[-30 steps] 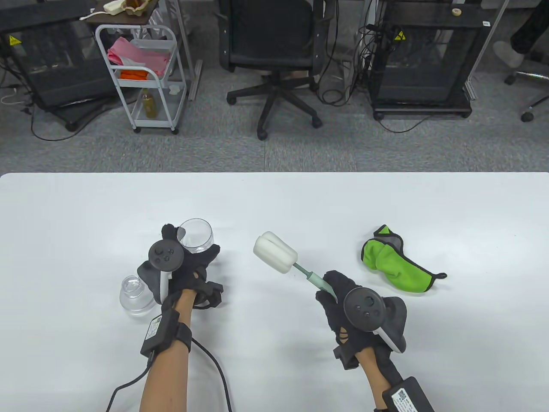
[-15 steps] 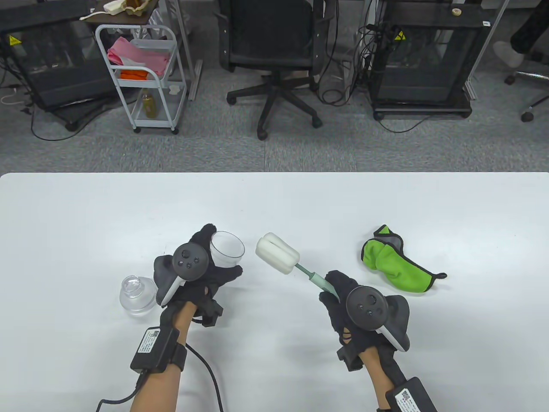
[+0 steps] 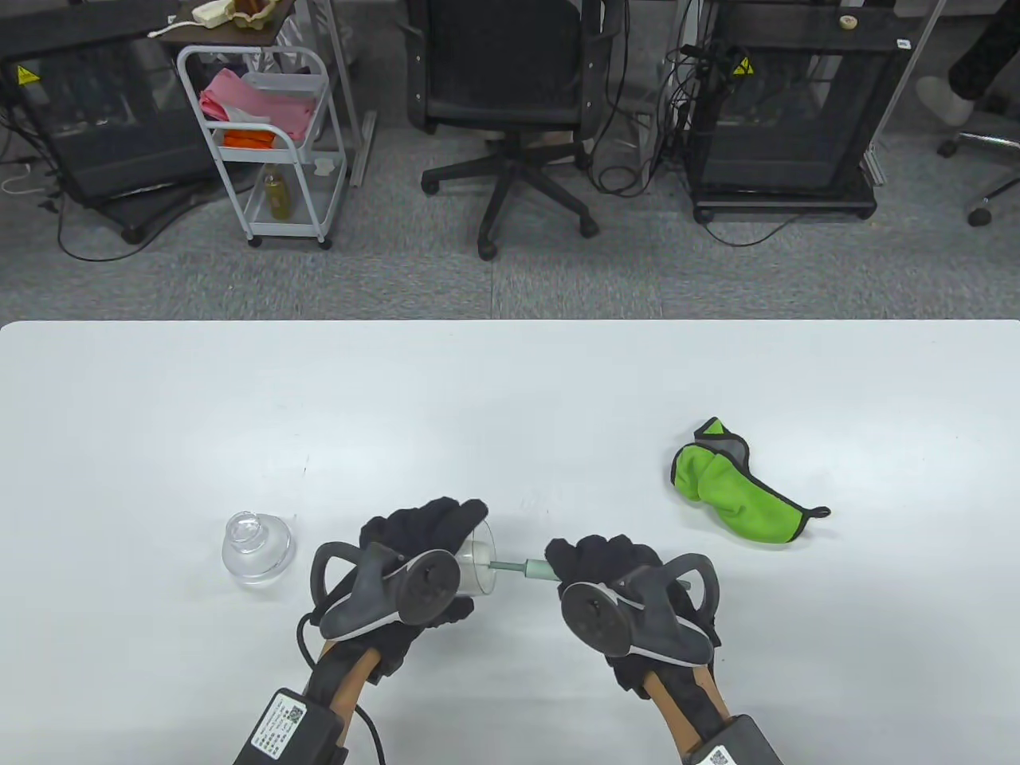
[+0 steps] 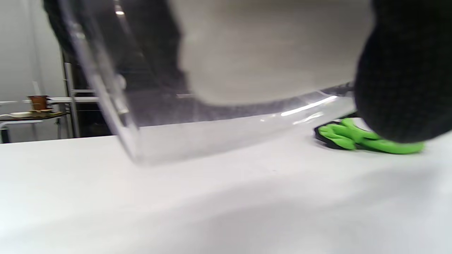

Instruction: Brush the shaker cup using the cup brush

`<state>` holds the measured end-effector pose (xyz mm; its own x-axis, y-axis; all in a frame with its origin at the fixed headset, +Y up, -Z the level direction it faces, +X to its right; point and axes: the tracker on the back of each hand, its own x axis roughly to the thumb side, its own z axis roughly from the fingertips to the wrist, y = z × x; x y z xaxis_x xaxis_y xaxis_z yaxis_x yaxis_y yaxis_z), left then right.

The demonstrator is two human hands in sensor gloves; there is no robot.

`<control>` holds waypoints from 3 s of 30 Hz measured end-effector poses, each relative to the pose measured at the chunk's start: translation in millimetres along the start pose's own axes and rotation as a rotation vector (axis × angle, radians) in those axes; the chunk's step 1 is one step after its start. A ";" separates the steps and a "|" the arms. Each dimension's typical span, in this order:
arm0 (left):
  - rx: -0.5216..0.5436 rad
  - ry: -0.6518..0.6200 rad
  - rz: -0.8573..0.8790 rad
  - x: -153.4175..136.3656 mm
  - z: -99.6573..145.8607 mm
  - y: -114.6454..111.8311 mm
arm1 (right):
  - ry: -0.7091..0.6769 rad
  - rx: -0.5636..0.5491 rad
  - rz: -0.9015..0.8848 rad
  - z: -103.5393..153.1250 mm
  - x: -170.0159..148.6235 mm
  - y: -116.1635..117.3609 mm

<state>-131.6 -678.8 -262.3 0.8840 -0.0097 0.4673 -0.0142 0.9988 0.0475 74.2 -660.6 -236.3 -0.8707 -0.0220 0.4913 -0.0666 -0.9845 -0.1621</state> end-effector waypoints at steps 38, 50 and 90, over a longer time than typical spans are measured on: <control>0.102 -0.114 -0.170 1.5 15.4 1.1 | 0.004 0.154 -0.216 2.3 -18.2 23.7; 0.078 -0.125 -0.185 6.7 13.7 -4.0 | 0.075 0.074 -0.170 3.6 -26.4 19.3; 0.124 -0.152 -0.179 18.2 14.4 4.4 | -0.036 0.128 -0.190 6.9 -2.5 5.1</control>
<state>-122.4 -675.3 -240.8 0.7976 -0.2024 0.5683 0.0707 0.9669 0.2451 79.4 -666.7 -232.4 -0.8306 0.1618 0.5328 -0.1634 -0.9856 0.0446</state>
